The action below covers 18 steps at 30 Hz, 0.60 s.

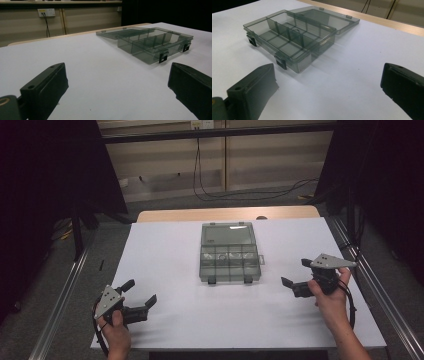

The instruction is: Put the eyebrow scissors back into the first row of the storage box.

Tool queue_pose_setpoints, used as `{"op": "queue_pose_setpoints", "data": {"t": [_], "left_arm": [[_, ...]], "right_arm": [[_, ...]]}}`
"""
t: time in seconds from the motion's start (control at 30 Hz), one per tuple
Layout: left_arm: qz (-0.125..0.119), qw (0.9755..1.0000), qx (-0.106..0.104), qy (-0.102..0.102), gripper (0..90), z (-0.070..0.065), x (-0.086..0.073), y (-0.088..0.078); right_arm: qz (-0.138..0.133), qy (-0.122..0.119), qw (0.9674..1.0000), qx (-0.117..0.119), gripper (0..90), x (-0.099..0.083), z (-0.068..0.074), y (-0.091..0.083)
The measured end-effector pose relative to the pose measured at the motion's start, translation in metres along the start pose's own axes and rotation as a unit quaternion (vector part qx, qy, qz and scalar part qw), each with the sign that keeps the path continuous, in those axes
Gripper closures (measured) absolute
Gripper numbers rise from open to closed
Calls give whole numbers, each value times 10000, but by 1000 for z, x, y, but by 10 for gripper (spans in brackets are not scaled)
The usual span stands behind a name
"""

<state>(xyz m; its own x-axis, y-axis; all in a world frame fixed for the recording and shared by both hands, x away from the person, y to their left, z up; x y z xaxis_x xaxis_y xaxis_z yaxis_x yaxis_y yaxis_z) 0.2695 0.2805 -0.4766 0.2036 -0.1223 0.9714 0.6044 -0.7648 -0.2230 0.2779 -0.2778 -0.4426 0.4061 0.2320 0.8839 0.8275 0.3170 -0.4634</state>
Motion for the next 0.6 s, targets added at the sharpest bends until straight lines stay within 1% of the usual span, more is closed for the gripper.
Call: {"op": "queue_pose_setpoints", "data": {"t": [0.1,0.13,0.27,0.4,0.6], "left_arm": [[35,10000,8,33,24,0,0,0],[-6,10000,4,-4,24,0,0,0],[36,10000,13,47,24,0,0,0],[26,10000,25,42,24,0,0,0],[26,10000,39,41,24,0,0,0]], "right_arm": [[-19,57,10000,-55,0,-5,-3,-5],[-26,77,9999,-79,0,-7,-5,-7],[-76,146,9998,-133,0,-13,-9,-13],[-89,201,9996,-203,0,-19,-13,-20],[-202,342,9988,-288,0,-29,-20,-31]]}}
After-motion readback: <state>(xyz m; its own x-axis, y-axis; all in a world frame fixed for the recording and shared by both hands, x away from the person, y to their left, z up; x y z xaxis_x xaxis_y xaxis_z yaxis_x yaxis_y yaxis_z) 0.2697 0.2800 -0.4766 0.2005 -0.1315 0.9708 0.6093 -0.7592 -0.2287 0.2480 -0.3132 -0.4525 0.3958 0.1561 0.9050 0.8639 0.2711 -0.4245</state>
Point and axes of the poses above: each handheld gripper's, and its own axes: y roughly forward along the jaws, x roughly out of its top, z roughly to its left, the point moved 1 cm from there along y, roughly forward along the jaws, and after that the axes turned 12 degrees about -x, right-handed, at the moved point
